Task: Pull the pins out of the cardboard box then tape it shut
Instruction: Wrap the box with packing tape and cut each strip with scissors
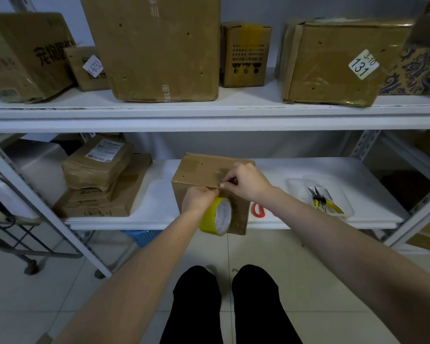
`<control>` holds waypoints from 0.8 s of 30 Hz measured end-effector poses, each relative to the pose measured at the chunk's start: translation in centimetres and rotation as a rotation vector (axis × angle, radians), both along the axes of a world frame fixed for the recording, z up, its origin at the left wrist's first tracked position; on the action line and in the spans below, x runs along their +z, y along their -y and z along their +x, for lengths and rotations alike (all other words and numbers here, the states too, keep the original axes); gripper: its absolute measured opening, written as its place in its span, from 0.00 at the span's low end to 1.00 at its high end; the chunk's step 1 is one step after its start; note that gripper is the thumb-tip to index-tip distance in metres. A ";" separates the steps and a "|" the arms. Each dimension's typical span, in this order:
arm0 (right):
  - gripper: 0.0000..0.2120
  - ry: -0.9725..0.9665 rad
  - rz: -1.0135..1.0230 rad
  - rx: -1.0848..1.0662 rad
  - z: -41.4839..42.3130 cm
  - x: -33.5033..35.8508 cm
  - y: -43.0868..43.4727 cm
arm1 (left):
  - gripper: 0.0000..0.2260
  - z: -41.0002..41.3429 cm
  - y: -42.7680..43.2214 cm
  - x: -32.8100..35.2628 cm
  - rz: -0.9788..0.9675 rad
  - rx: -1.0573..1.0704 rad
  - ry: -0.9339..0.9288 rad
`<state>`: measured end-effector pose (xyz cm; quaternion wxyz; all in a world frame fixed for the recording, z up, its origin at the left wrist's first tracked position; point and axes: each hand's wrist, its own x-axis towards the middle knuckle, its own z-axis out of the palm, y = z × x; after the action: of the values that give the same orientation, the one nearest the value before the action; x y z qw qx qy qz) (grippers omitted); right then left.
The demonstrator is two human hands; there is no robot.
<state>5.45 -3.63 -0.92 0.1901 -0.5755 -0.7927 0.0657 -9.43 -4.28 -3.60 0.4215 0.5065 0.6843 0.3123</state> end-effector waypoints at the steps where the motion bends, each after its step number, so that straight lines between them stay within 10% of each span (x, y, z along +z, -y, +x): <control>1: 0.12 0.035 0.015 0.009 0.0 0.0 0.1 | 0.12 0.0 0.0 -0.3 -0.008 -0.002 0.019; 18: 0.13 0.165 0.084 0.008 -0.8 -0.8 -0.2 | 0.09 0.5 1.4 -2.5 -0.005 -0.073 0.150; 24: 0.18 -0.335 0.046 -0.116 2.8 -0.3 -0.7 | 0.10 0.2 1.0 -2.2 0.022 -0.003 0.139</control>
<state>8.21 -2.94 -1.18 0.3361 -0.5967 -0.7167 0.1312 -9.24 -5.27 -5.78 0.4627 0.4892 0.6493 0.3537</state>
